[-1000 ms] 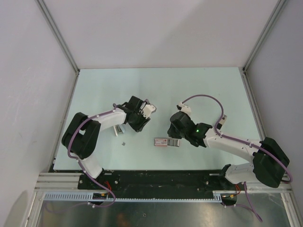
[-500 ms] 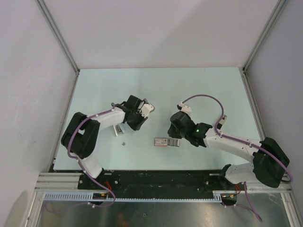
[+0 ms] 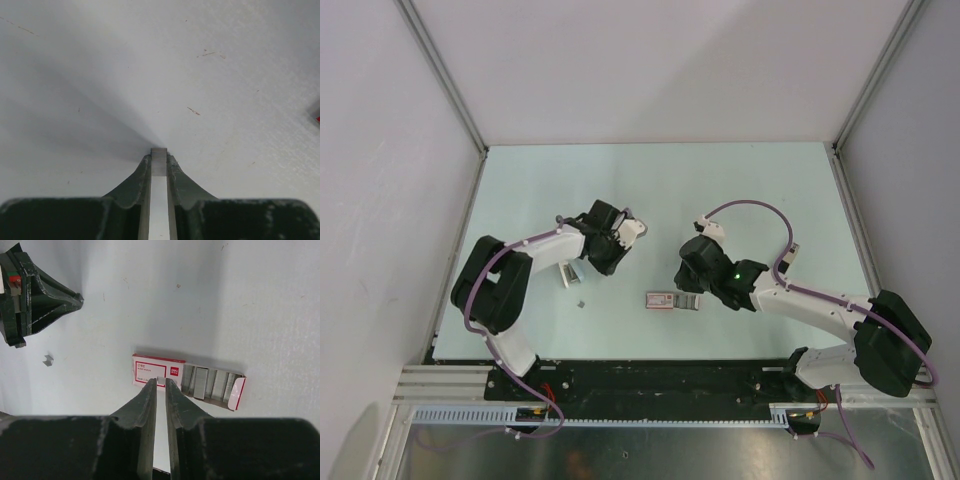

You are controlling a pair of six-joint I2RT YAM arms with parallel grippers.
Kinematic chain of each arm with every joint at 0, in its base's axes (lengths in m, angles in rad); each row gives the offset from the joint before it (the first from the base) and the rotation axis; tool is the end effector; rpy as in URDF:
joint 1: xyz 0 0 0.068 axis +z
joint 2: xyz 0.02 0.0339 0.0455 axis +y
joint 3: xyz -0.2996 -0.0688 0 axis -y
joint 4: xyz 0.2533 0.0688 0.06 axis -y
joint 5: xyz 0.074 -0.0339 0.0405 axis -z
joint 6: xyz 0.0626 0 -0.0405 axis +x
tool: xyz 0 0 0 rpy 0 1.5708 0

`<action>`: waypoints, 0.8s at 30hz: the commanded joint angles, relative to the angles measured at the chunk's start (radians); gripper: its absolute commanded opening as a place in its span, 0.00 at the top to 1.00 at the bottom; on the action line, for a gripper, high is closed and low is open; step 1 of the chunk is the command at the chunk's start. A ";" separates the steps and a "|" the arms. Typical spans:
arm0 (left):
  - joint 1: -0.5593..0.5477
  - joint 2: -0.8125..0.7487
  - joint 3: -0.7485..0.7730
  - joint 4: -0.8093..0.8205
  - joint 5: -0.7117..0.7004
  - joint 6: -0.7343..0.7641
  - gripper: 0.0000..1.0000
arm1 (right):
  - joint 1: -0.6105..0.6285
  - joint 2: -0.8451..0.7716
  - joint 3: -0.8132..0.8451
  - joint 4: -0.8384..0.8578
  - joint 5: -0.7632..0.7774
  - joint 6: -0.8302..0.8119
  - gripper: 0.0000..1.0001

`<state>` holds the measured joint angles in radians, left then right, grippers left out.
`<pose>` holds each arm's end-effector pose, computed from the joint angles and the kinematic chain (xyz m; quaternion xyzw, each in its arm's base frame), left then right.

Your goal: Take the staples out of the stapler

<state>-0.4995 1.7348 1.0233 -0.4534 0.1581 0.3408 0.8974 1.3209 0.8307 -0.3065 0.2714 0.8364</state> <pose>0.3056 -0.1780 0.1643 0.4128 0.8850 -0.0930 0.1942 0.1949 0.2174 0.2414 0.0231 0.9186 0.2040 0.3375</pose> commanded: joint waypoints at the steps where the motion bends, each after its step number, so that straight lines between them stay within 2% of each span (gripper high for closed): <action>1: -0.003 0.023 0.019 -0.020 0.023 0.006 0.89 | 0.008 -0.019 -0.005 0.043 0.005 0.005 0.84; 4: -0.002 -0.016 0.043 -0.027 0.060 -0.015 0.94 | 0.009 -0.023 -0.005 0.060 -0.005 -0.002 0.84; 7: 0.006 -0.089 0.119 -0.055 0.159 -0.063 0.97 | 0.010 -0.043 -0.005 0.091 -0.026 -0.024 0.82; 9: 0.026 -0.143 0.195 -0.070 0.281 -0.115 0.98 | 0.007 -0.071 -0.005 0.133 -0.062 -0.057 0.77; 13: 0.083 -0.203 0.366 -0.071 0.647 -0.264 0.97 | 0.003 -0.170 -0.005 0.265 -0.154 -0.122 0.64; 16: 0.108 -0.191 0.483 -0.040 0.853 -0.415 0.96 | -0.017 -0.242 -0.005 0.363 -0.234 -0.138 0.47; 19: 0.120 -0.154 0.530 0.063 1.023 -0.625 0.96 | -0.033 -0.299 -0.007 0.436 -0.292 -0.130 0.37; 24: 0.120 -0.161 0.468 0.329 1.142 -0.907 0.96 | -0.051 -0.361 -0.015 0.537 -0.344 -0.103 0.33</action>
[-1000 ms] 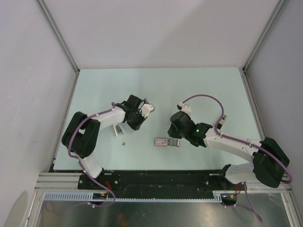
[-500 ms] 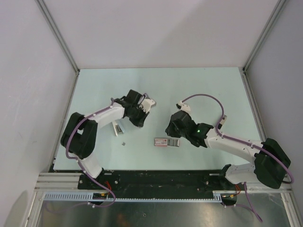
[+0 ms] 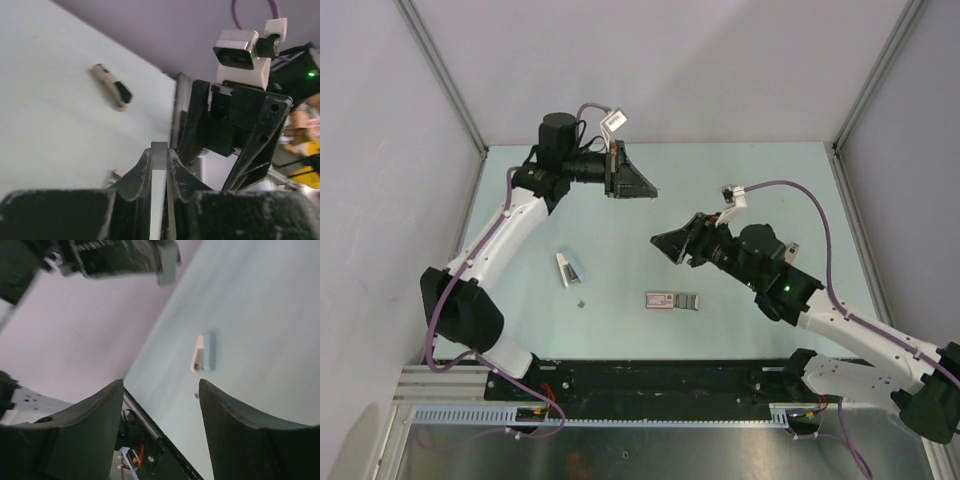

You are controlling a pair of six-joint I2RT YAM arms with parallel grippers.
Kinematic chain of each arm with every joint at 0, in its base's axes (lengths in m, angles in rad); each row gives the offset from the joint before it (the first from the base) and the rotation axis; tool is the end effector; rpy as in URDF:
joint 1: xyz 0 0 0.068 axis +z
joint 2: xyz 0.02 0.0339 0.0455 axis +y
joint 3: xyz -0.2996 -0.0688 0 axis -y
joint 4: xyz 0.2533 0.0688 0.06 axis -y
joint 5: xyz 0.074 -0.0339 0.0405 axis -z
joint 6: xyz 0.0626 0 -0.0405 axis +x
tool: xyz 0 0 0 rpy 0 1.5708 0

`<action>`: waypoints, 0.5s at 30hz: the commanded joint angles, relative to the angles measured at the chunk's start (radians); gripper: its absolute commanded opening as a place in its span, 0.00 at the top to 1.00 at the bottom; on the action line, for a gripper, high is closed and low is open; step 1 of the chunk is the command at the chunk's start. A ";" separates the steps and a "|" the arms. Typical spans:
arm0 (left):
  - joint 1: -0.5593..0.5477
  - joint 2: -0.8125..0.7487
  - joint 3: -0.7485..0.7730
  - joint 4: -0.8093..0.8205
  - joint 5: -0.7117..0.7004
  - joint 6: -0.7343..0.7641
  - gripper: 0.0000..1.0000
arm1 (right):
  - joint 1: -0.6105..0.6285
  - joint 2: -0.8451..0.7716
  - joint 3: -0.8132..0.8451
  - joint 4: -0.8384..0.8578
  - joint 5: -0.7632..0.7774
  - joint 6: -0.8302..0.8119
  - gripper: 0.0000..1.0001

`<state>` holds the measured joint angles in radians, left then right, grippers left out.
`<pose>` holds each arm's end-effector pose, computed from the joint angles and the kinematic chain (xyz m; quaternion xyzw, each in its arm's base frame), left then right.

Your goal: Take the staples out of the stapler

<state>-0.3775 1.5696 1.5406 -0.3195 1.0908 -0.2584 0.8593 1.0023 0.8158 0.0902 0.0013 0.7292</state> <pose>0.3247 -0.1885 0.4306 0.3388 0.6812 -0.5569 0.3332 0.1664 0.1929 0.3648 -0.0477 0.7388 0.4792 0.4715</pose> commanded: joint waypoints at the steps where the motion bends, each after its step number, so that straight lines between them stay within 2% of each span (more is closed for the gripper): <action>1: -0.002 -0.004 -0.075 0.270 0.225 -0.367 0.96 | -0.014 -0.052 -0.001 0.153 -0.077 0.007 0.33; 3: 0.000 -0.029 -0.165 0.540 0.243 -0.581 0.96 | -0.023 -0.069 -0.001 0.188 -0.088 0.010 0.33; 5: -0.001 -0.052 -0.222 0.704 0.241 -0.727 0.96 | -0.031 -0.080 -0.001 0.222 -0.100 0.013 0.33; 15: -0.021 -0.095 -0.264 0.806 0.224 -0.854 0.96 | -0.048 -0.071 -0.001 0.291 -0.117 0.028 0.37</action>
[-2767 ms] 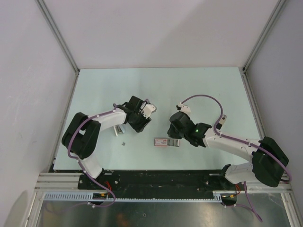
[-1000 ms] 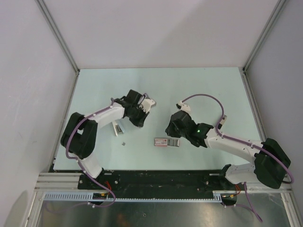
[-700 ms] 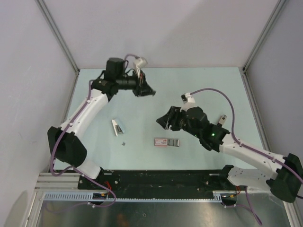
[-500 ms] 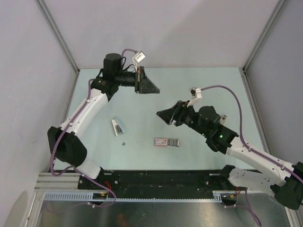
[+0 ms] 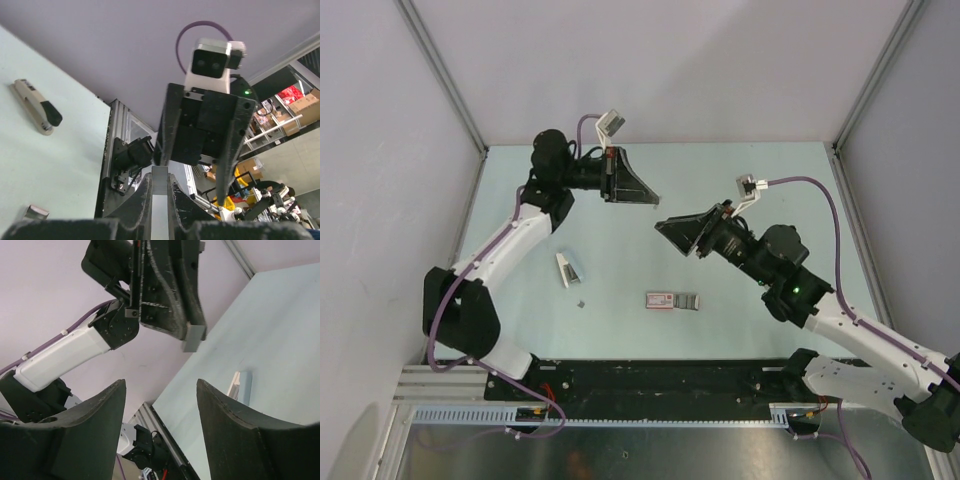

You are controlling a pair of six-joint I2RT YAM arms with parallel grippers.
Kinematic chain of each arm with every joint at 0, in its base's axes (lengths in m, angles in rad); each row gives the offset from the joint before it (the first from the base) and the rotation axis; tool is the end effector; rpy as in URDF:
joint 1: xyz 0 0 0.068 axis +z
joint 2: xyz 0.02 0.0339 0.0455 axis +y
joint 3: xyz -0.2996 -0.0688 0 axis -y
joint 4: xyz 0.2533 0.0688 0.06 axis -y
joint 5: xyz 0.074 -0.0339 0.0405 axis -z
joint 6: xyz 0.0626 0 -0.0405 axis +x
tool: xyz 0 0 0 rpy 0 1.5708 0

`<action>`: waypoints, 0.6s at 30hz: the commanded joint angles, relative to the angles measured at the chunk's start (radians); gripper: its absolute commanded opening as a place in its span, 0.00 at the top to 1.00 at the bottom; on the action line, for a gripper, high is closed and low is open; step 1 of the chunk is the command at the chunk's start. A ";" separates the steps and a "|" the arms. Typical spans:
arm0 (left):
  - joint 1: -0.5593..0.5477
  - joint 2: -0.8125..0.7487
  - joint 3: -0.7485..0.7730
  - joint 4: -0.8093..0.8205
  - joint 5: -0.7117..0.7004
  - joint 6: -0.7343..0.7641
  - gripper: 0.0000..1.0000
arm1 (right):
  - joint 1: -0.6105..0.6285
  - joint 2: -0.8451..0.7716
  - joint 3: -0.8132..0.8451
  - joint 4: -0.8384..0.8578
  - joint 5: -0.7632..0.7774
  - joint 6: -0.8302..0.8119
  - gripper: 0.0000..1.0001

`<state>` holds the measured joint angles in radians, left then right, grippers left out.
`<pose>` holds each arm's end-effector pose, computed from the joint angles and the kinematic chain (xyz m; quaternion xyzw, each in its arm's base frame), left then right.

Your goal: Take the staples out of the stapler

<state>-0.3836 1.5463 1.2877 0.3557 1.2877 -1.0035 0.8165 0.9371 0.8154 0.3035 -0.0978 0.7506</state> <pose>0.3150 -0.1919 0.4151 0.2595 0.6474 -0.6888 0.1976 0.1567 0.1757 0.4084 -0.0586 0.6377 0.5638 0.5216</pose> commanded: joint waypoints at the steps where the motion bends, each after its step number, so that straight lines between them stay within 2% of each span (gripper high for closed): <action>1: -0.018 -0.076 -0.013 0.138 0.026 -0.117 0.96 | -0.006 -0.004 -0.001 0.078 -0.015 0.008 0.38; 18: -0.040 -0.105 -0.068 0.199 0.002 -0.172 0.96 | -0.004 0.055 -0.001 0.178 -0.010 0.056 0.52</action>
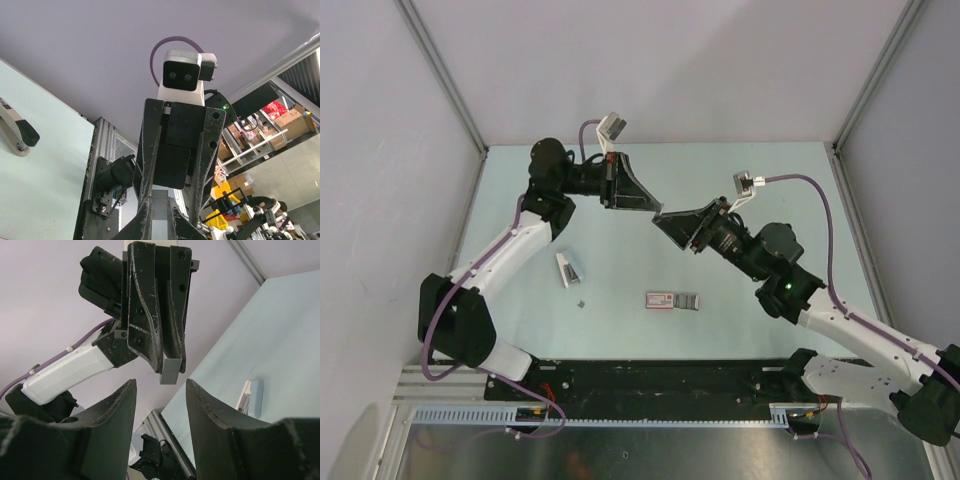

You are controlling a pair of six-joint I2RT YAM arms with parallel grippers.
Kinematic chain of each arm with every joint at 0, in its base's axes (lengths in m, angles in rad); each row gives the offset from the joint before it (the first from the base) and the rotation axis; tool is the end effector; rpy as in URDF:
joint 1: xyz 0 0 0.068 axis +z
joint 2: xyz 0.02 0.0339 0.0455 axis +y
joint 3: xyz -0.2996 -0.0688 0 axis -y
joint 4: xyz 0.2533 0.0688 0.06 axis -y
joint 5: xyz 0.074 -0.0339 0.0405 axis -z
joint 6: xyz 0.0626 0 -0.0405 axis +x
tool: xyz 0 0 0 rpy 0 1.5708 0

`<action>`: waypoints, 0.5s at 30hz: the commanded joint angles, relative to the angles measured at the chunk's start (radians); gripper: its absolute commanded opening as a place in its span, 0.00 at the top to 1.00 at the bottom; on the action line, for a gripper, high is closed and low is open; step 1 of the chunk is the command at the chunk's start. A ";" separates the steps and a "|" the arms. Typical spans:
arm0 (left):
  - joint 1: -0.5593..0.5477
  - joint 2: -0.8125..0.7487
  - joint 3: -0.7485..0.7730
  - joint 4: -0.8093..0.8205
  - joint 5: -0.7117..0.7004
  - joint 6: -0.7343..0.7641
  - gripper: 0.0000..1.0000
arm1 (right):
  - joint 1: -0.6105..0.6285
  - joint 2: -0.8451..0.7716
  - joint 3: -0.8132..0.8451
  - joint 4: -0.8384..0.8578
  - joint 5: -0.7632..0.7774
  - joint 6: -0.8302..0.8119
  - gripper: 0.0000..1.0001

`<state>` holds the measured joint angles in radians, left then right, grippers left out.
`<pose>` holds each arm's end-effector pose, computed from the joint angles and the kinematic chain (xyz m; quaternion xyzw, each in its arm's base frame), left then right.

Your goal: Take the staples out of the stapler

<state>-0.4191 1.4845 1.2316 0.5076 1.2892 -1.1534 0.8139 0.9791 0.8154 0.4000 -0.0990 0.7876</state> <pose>0.2887 -0.1945 0.4297 0.2682 0.6269 -0.7072 0.1867 0.1638 0.1824 0.4120 -0.0470 0.6175 0.5845 0.5242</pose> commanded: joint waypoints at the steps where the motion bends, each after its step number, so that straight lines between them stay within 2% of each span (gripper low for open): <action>1: -0.004 -0.044 -0.014 0.049 -0.001 -0.024 0.96 | -0.001 0.016 -0.001 0.085 -0.010 0.022 0.52; 15: -0.005 -0.054 -0.033 0.061 -0.013 -0.029 0.96 | 0.003 0.051 -0.001 0.116 -0.003 0.054 0.65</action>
<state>-0.4187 1.4715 1.2060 0.5362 1.2774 -1.1709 0.8143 1.0206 0.8154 0.4477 -0.0998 0.8272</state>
